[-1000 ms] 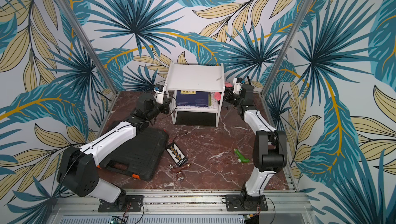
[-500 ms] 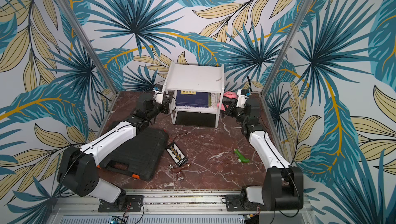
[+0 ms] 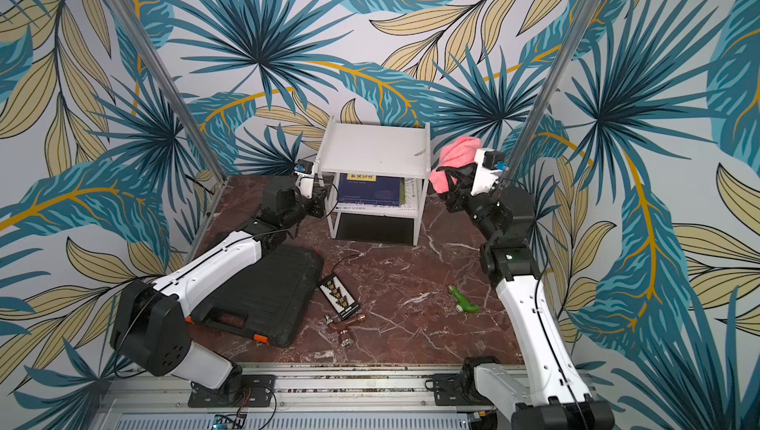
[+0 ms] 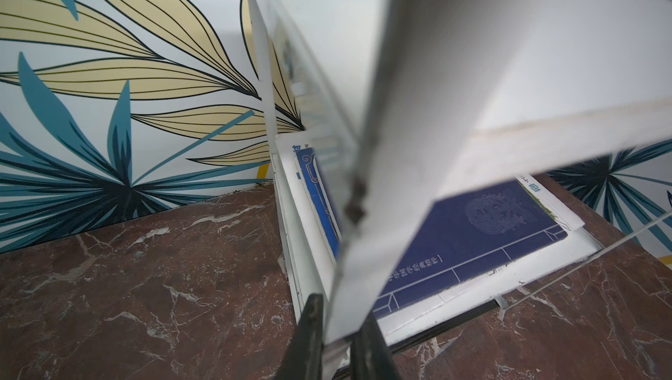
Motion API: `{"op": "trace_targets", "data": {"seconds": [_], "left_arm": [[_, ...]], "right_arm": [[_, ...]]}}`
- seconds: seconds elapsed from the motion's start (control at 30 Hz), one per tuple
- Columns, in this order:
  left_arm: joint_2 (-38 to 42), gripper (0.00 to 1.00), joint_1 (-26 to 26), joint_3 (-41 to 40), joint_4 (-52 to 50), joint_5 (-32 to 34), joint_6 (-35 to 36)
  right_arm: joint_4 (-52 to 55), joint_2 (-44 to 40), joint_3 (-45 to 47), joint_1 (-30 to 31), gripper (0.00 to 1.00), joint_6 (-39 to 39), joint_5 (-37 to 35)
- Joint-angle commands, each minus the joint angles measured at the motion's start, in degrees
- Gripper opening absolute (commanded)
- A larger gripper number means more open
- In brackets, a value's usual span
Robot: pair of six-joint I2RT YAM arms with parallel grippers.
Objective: Wipe the bookshelf clean with a cloth
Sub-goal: Hold the shelf at the center of the board.
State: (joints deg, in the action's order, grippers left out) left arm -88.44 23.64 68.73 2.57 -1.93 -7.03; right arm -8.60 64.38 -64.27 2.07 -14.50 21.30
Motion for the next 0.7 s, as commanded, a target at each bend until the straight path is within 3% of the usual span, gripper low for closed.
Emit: {"op": "trace_targets", "data": {"seconds": [0.0,0.1,0.2,0.27,0.4,0.53,0.67], "left_arm": [[-1.8,0.0,0.0,-0.1,-4.6,0.2,-6.2],[-1.0,0.0,0.0,-0.3,-5.6,0.6,-6.5],[-0.4,0.0,0.0,-0.2,-6.3,-0.8,-6.9],[-0.1,0.0,0.0,0.2,-7.1,-2.2,-7.3],[0.8,0.0,0.0,0.2,-8.2,-3.4,-9.3],[1.7,0.0,0.0,-0.8,-7.1,-3.3,-10.0],[1.2,0.0,0.0,-0.2,-7.4,-2.9,-9.6]], "right_arm": [[3.0,4.7,1.4,1.1,0.0,-0.2,7.4],[-2.3,3.3,13.4,1.2,0.0,-0.9,9.2],[3.9,-1.1,17.2,1.2,0.0,3.6,6.0],[9.7,-4.7,13.4,1.2,0.0,6.7,5.4],[15.2,-5.5,-0.1,1.2,0.0,3.3,8.4],[19.4,3.8,-13.1,1.2,0.0,-0.9,9.7],[29.6,15.5,-24.4,2.8,0.0,0.8,2.2]]}}
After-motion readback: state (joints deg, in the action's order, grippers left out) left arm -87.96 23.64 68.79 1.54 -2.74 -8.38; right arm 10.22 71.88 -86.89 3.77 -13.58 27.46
